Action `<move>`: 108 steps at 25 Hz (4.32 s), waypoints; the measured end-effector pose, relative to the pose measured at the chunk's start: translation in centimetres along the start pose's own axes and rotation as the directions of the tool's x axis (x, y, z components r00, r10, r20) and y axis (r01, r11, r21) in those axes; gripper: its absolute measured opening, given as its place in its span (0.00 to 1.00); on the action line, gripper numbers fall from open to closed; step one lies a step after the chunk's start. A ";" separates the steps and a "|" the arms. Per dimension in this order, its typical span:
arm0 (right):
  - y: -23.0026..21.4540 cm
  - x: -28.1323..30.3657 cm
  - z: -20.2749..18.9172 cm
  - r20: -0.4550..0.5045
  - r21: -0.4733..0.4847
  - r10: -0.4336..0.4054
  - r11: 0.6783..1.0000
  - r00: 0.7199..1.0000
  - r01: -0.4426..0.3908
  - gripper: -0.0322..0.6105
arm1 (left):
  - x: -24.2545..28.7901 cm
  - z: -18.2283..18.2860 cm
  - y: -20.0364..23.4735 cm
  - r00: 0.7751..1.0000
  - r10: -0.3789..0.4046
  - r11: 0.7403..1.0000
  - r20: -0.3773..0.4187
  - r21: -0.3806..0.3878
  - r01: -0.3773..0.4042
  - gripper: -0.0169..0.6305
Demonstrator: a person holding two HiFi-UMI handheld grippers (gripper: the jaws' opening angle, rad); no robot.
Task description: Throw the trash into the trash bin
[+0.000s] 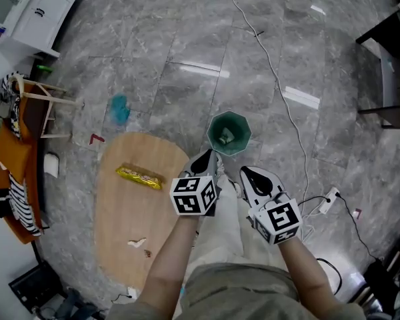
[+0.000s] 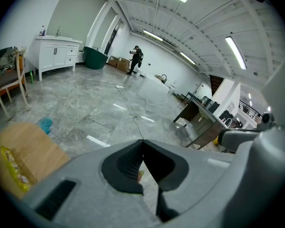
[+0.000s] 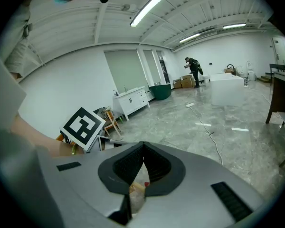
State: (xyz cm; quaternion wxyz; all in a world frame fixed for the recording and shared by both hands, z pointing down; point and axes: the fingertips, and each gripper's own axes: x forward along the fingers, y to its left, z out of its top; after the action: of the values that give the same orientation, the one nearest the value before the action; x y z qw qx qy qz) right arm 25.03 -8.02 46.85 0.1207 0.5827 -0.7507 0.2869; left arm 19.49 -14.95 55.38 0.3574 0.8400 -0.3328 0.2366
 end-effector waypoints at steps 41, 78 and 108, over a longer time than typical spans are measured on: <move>8.3 -8.4 6.6 0.101 -0.172 0.137 0.978 0.985 -0.119 0.06 | -16.0 1.7 -6.4 0.992 -0.015 1.000 0.127 -0.011 0.016 0.04; 17.0 -11.2 4.7 0.035 -0.333 0.356 0.885 0.934 -0.325 0.06 | -26.1 -0.6 -5.8 0.945 0.089 0.993 0.316 -0.105 -0.058 0.04; 34.9 -8.3 1.9 -0.126 -0.434 0.566 0.707 0.815 -0.558 0.06 | -40.5 -7.3 4.5 0.842 0.366 0.915 0.396 -0.320 -0.247 0.04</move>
State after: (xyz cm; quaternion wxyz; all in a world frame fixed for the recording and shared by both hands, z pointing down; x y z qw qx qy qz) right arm -5.25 3.05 30.91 0.1533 0.2842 -0.9384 0.1228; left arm -11.97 4.04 36.27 0.3340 0.7533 -0.5647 0.0461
